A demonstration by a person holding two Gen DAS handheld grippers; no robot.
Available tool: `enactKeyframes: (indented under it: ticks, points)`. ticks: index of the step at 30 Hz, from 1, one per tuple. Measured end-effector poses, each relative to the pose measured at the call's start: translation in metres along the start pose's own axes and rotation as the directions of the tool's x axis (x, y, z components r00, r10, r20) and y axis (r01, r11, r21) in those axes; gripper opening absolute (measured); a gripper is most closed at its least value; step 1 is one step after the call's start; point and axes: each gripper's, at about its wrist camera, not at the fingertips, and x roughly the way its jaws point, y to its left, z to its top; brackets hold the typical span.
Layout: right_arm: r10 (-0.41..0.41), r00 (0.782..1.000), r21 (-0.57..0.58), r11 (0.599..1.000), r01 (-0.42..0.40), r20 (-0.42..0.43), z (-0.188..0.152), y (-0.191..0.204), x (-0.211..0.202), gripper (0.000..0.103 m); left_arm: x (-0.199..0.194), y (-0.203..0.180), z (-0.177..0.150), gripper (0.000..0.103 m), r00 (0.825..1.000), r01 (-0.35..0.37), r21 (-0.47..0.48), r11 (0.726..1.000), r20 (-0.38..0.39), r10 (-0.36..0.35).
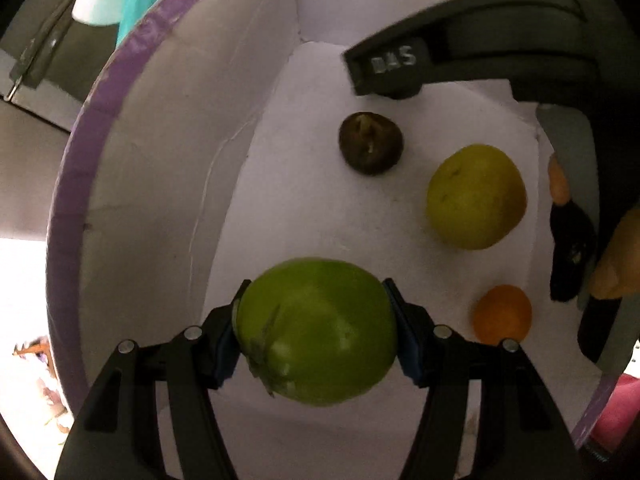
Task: Organize fruits
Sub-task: 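Carry the brown nut and green lime into the box with both tools, then open both tools to release the fruits and withdraw from the box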
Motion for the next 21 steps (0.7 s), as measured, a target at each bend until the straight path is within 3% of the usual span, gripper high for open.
enactKeyframes:
  ticks: [3,5,7,13,16,21]
  points:
    - [0.005,1.000,0.027,1.000,-0.004,-0.011,-0.001,-0.006,0.003,0.045,0.002,0.003,0.001,0.065,1.000,0.009,-0.016,1.000,-0.017,-0.009]
    - [0.006,1.000,0.044,0.999,-0.005,-0.008,-0.003,-0.009,0.001,0.056,0.001,0.004,0.001,0.071,1.000,0.016,-0.018,1.000,-0.011,-0.016]
    - [0.011,1.000,0.056,0.998,-0.011,0.002,-0.004,-0.009,-0.003,0.058,-0.003,0.004,0.000,0.074,1.000,0.018,-0.013,1.000,0.007,-0.018]
    - [-0.003,0.997,0.067,0.998,-0.002,0.079,-0.008,-0.003,-0.040,0.067,-0.030,0.003,-0.009,0.080,0.992,-0.018,0.017,1.000,0.126,0.016]
    - [-0.017,0.987,0.079,0.997,0.005,0.158,-0.023,-0.010,-0.080,0.073,-0.052,0.004,-0.016,0.082,0.980,-0.027,0.013,1.000,0.197,0.024]
    - [-0.030,0.954,0.088,0.996,0.004,0.299,-0.065,-0.007,-0.142,0.080,-0.098,-0.009,-0.043,0.093,0.933,-0.042,-0.011,0.999,0.358,0.043]
